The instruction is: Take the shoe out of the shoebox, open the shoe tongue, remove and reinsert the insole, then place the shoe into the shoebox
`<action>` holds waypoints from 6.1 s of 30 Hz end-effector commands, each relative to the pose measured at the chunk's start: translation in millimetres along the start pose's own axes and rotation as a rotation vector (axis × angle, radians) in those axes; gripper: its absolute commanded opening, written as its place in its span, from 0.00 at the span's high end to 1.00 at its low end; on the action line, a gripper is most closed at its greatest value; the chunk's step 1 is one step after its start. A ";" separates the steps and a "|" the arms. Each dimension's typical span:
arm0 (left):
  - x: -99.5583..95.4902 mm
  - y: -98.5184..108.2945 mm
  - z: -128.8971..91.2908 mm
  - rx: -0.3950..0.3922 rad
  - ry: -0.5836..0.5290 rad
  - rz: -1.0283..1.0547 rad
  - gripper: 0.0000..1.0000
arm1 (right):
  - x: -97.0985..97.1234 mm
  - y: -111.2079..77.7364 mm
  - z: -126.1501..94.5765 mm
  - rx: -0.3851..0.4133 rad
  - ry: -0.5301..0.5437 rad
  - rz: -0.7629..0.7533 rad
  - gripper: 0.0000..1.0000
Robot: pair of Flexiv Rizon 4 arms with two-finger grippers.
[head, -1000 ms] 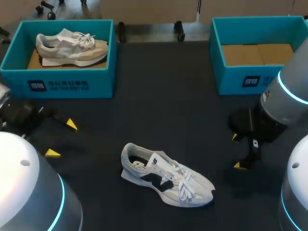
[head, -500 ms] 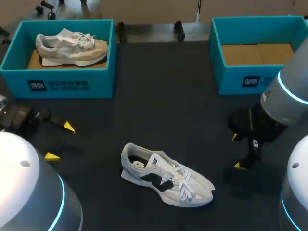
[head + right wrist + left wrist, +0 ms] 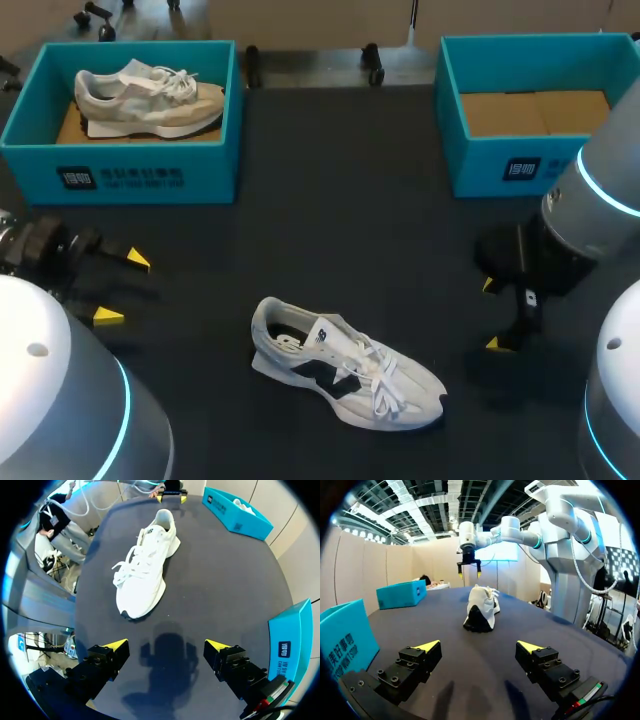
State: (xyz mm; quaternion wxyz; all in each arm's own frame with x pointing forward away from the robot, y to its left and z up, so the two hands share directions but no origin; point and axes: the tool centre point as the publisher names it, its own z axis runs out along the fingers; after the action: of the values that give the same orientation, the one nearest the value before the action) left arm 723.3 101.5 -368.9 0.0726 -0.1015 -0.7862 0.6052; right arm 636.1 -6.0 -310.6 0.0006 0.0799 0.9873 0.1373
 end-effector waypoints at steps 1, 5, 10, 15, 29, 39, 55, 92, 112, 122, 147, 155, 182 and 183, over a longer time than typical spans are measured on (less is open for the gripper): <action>15.9 6.3 4.8 0.049 -0.061 0.005 0.00 | 0.9 -0.2 0.6 0.000 -0.002 -0.001 0.00; 24.5 8.9 8.3 0.062 -0.086 0.011 0.00 | 0.9 -0.2 0.6 0.000 -0.002 -0.001 0.00; 28.4 12.8 13.0 0.079 -0.108 -0.010 0.00 | 0.9 -0.2 0.6 0.000 -0.002 -0.001 0.00; 33.7 12.5 19.1 0.087 -0.133 -0.028 0.00 | 0.9 -0.2 0.6 0.000 -0.002 -0.001 0.00; 40.9 10.0 43.4 0.127 -0.177 -0.073 0.00 | 0.9 -0.2 0.6 0.000 -0.002 -0.001 0.00; 28.1 4.4 68.6 0.105 -0.140 -0.053 0.00 | 0.9 -0.2 0.6 0.000 -0.002 -0.001 0.00; -3.7 0.6 93.7 0.100 -0.051 -0.025 0.00 | 0.9 -0.2 0.6 0.000 -0.002 -0.001 0.00; -7.0 -2.3 158.3 0.124 0.132 -0.038 0.00 | 0.9 -0.2 0.6 0.000 -0.002 -0.001 0.00; -4.8 -11.9 186.5 0.100 0.194 -0.025 0.00 | 0.9 -0.2 0.6 0.000 -0.002 -0.001 0.00; -4.0 -16.5 191.3 0.091 0.203 -0.010 0.00 | 0.9 -0.2 0.6 0.000 -0.002 -0.001 0.00; -5.4 -10.4 211.0 0.057 0.246 -0.011 0.00 | 0.9 -0.2 0.6 0.000 -0.002 -0.001 0.00; -4.1 -10.6 217.2 0.063 0.261 -0.015 0.00 | 0.9 -0.2 0.6 0.000 -0.002 -0.001 0.00; 3.6 -8.1 228.0 0.085 0.303 -0.031 0.00 | 0.9 -0.2 0.6 0.000 -0.002 -0.001 0.00; 4.0 -8.3 228.4 0.085 0.304 -0.031 0.00 | 0.9 -0.2 0.6 0.000 -0.002 -0.001 0.00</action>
State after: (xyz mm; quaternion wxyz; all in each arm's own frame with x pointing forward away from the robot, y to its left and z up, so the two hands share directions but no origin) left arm 663.5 -112.4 -417.2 0.2020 -0.1754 -0.7427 0.6138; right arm 636.1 -6.1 -310.6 0.0006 0.0800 0.9873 0.1373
